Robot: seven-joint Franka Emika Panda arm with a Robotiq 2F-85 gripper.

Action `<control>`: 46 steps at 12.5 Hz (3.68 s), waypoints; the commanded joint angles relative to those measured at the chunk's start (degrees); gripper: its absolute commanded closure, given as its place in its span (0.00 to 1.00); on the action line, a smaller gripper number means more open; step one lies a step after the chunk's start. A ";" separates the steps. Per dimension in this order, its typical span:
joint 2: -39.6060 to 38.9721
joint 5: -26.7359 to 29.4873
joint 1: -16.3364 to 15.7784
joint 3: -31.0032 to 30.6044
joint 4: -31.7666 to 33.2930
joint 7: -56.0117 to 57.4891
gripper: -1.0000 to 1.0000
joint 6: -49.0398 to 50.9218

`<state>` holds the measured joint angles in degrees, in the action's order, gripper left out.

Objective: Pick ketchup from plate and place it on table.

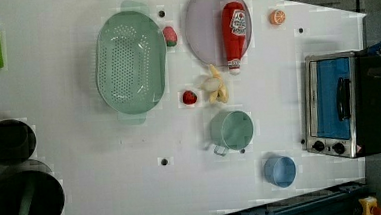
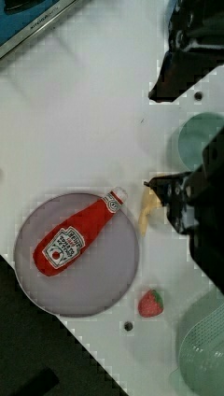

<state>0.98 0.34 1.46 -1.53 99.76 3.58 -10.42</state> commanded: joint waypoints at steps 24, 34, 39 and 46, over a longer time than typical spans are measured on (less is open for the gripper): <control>-30.65 -0.45 1.38 -5.58 0.64 29.90 0.00 -25.24; -48.42 -5.43 0.30 -5.37 -14.08 29.95 0.00 -34.78; -51.84 -5.43 0.19 -5.22 -15.66 29.94 0.00 -37.86; -51.29 -5.43 0.26 -4.66 -16.89 29.96 0.36 -37.55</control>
<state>-51.76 -5.04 1.43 -6.16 83.48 31.98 -48.01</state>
